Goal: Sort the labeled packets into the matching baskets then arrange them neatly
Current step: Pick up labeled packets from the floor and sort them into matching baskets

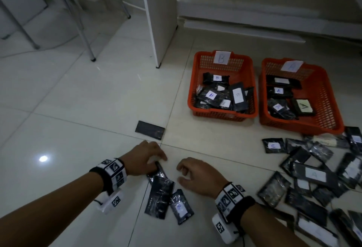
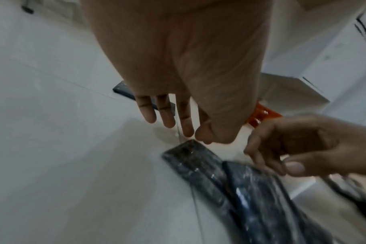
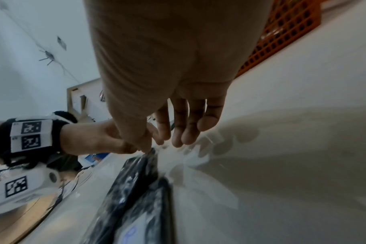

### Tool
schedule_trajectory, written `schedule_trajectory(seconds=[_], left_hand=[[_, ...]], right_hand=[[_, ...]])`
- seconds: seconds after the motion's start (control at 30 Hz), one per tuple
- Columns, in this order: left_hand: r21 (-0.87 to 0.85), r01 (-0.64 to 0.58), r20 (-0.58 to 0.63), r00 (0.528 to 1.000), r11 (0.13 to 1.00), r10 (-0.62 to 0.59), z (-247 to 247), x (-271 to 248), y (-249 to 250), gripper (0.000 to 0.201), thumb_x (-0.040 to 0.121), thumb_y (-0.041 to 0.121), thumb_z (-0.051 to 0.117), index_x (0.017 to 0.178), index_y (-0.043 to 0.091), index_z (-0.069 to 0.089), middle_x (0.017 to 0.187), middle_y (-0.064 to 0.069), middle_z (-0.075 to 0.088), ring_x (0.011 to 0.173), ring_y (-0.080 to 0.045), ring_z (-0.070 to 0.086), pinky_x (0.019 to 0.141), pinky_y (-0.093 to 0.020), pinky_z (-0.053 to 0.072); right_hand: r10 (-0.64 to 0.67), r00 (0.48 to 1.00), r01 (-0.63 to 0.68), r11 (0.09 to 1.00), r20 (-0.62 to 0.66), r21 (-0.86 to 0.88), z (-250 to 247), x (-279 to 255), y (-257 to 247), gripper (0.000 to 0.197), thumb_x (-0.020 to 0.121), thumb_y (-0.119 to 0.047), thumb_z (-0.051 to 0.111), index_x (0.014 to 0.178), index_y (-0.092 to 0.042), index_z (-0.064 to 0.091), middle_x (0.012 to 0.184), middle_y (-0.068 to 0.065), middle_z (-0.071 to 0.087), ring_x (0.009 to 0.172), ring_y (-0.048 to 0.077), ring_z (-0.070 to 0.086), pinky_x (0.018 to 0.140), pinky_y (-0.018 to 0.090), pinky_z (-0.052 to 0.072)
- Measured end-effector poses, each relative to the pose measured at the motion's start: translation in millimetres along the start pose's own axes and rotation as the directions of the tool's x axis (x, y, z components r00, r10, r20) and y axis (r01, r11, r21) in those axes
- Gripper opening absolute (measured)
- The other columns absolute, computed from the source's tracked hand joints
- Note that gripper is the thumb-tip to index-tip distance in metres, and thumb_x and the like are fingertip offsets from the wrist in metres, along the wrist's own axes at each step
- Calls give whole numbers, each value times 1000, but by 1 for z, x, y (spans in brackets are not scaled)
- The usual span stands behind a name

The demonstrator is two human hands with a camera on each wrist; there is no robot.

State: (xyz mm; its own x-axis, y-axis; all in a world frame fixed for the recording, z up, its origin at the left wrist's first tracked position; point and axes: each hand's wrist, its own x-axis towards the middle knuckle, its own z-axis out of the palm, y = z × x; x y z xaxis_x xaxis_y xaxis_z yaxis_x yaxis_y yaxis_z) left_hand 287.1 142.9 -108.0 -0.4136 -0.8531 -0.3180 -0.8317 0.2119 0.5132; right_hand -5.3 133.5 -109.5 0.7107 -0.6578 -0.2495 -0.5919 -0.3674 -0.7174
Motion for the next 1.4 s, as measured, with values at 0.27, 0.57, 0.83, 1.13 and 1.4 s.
schedule_trajectory(seconds=[0.27, 0.57, 0.83, 1.13, 1.4], left_hand=[[196, -34, 110, 994, 980, 13, 0, -17, 4, 58, 71, 51, 75, 127, 47, 57, 132, 13, 45, 110, -13, 40, 88, -33, 43], [-330, 165, 41, 986, 930, -161, -16, 1, 7, 27, 81, 33, 78, 100, 40, 61, 95, 12, 68, 78, -1, 63, 76, -29, 54], [-689, 197, -11, 959, 698, -282, -15, 28, 43, 22, 102, 18, 58, 118, 8, 47, 104, -19, 70, 83, -34, 75, 73, -46, 60], [-740, 164, -22, 963, 652, -267, -31, 57, 98, 30, 103, 32, 52, 132, 33, 44, 109, 0, 70, 87, -14, 63, 81, -33, 50], [-749, 71, -129, 959, 659, -251, -40, 76, 121, 28, 104, 30, 48, 131, 35, 53, 113, -1, 67, 90, -14, 66, 81, -36, 53]], right_hand=[[70, 995, -75, 994, 75, 78, 38, 13, -33, 46, 81, -49, 78, 120, -31, 61, 114, -8, 61, 101, 12, 61, 91, 40, 54], [157, 930, -28, 932, -332, 362, -40, -7, -23, 15, 99, -28, 72, 109, -36, 65, 72, -13, 46, 64, 3, 44, 61, 20, 33], [252, 831, -34, 913, -496, 406, -75, -32, 5, 28, 92, -8, 73, 107, -30, 65, 108, -14, 75, 100, 6, 71, 83, 24, 58], [464, 661, 121, 710, -590, 694, -78, -40, 16, 27, 97, -2, 71, 112, -19, 56, 107, 5, 77, 102, 30, 73, 84, 43, 58], [562, 611, 180, 587, -558, 789, -101, -57, 17, 30, 96, -5, 74, 124, -8, 62, 110, 11, 79, 106, 34, 75, 95, 49, 61]])
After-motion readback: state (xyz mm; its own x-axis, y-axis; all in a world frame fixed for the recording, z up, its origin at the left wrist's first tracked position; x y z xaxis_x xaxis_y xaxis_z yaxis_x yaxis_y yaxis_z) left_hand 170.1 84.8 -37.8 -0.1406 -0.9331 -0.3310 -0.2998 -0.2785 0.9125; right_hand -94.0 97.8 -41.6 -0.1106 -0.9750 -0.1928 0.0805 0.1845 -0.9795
